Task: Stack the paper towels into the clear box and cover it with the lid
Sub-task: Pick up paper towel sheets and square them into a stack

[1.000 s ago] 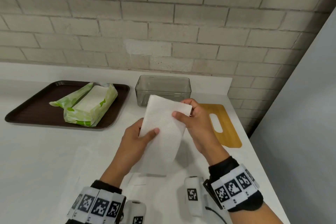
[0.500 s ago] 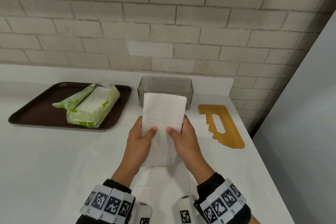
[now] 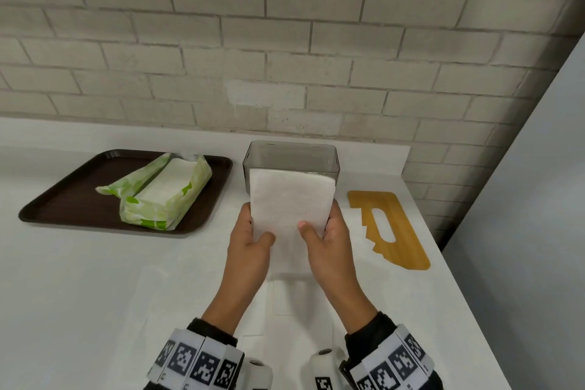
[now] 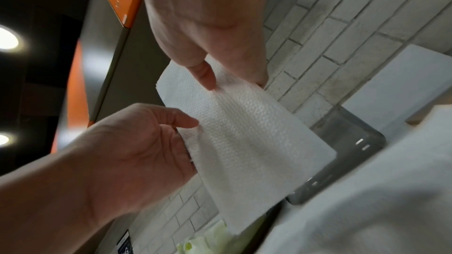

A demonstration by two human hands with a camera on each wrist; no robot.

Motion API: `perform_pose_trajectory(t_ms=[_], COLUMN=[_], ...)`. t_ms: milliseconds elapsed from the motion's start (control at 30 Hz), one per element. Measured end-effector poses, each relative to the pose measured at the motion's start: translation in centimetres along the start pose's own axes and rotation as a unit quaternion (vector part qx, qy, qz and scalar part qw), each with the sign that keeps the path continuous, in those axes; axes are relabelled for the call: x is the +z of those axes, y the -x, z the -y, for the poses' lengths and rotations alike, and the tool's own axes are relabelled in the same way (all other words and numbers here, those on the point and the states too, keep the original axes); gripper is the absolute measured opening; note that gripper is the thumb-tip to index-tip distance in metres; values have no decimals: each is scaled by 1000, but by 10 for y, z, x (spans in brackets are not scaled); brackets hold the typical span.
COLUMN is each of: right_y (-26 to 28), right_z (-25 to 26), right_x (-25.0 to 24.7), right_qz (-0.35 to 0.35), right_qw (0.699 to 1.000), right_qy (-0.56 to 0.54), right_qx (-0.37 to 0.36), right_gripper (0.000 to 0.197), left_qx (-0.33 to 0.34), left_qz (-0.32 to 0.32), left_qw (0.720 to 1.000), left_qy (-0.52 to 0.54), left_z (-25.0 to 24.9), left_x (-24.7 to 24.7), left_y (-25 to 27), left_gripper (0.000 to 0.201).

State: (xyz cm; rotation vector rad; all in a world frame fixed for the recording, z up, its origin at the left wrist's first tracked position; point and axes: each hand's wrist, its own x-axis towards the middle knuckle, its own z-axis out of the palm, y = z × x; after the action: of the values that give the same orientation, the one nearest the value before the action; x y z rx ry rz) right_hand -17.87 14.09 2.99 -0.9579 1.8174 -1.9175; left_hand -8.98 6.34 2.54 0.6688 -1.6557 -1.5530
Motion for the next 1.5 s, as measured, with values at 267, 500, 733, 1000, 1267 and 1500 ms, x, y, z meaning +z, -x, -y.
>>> perform_pose_trajectory(t_ms=[267, 500, 733, 1000, 1267, 1500], right_y=[-5, -2, -1, 0, -8, -14], right_z=[-15, -25, -22, -29, 5, -6], right_x=[2, 0, -1, -12, -59, -44], right_qz=[4, 14, -6, 90, 180, -24], right_qw=[997, 993, 997, 973, 944, 997], right_qy=[47, 82, 50, 139, 251, 28], right_qx=[55, 79, 65, 160, 113, 72], right_gripper=[38, 39, 36, 38, 16, 22], left_qx=[-38, -53, -29, -103, -70, -53], left_qz=[-4, 13, -9, -26, -54, -51], left_qw=[998, 997, 999, 992, 993, 997], left_qy=[-54, -60, -43, 74, 78, -12], left_z=[10, 16, 16, 19, 5, 12], left_x=[6, 7, 4, -2, -58, -58], left_y=[-1, 1, 0, -3, -20, -22], left_gripper=[44, 42, 44, 30, 26, 31])
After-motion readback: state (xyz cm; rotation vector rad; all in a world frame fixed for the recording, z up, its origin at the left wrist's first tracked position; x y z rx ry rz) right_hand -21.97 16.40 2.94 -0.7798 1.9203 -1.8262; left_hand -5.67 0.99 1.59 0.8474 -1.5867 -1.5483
